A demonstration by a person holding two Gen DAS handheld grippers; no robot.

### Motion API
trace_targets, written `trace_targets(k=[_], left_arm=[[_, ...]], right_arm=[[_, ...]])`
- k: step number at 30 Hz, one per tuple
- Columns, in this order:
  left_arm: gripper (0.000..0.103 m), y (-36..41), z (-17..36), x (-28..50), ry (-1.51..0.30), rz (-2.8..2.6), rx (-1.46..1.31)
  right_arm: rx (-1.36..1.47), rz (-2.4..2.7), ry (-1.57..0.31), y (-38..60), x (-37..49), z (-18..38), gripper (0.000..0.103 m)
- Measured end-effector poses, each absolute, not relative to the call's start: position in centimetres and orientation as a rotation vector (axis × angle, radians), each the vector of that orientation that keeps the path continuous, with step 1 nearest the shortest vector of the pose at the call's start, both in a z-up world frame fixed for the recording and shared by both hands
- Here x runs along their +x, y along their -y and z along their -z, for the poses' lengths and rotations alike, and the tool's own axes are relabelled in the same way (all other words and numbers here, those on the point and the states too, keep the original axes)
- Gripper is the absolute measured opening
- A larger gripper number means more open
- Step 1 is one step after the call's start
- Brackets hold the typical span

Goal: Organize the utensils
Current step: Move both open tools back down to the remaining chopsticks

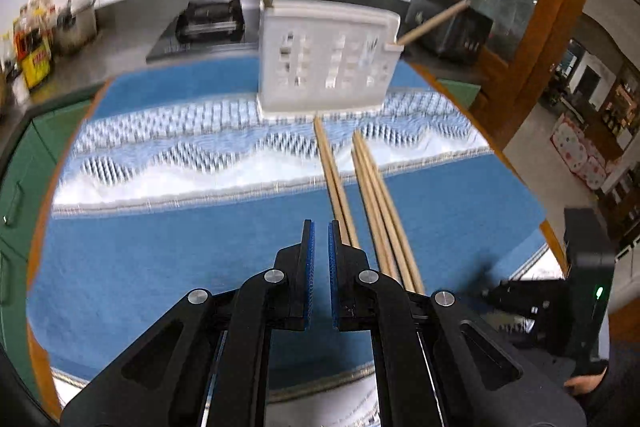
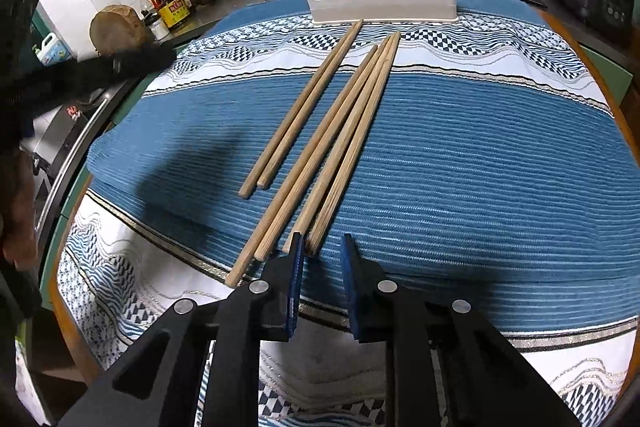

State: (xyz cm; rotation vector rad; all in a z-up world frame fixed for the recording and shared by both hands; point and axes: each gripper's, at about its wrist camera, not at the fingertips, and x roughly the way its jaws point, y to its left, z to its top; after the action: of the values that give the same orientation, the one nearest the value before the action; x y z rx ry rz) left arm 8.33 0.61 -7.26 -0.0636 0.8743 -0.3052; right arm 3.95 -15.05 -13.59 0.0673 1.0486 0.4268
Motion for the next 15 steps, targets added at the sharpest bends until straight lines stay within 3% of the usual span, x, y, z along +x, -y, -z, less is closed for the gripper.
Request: trace_targets(k=[15], left_arm=[[0.005,1.2,11.1,6.7,-0.973,0.343,-0.090]], right_arm=[[0.040,-0.361,-1.042,14.7,4.7,13.6,0.012]])
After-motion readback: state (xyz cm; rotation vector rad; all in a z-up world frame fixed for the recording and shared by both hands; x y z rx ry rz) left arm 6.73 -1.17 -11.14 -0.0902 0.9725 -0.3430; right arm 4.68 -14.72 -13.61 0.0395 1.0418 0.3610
